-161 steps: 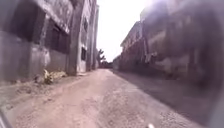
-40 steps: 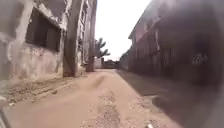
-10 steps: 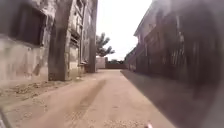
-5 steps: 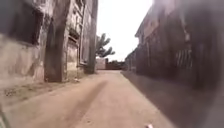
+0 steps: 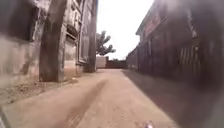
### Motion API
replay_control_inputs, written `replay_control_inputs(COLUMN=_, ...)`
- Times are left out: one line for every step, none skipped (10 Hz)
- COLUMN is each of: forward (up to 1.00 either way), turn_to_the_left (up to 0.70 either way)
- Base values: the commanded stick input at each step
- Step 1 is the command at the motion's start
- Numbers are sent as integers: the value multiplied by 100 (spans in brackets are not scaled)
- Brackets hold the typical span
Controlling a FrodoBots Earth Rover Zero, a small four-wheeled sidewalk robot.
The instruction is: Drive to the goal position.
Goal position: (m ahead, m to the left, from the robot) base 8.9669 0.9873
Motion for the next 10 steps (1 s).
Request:
replay_control_inputs(forward=60, turn_to_the_left=0)
replay_control_inputs(forward=60, turn_to_the_left=0)
replay_control_inputs(forward=60, turn_to_the_left=0)
replay_control_inputs(forward=60, turn_to_the_left=-1)
replay_control_inputs(forward=60, turn_to_the_left=-5)
replay_control_inputs(forward=60, turn_to_the_left=-10)
replay_control_inputs(forward=60, turn_to_the_left=-15)
replay_control_inputs(forward=60, turn_to_the_left=-15)
replay_control_inputs(forward=60, turn_to_the_left=-11)
replay_control_inputs(forward=60, turn_to_the_left=-1)
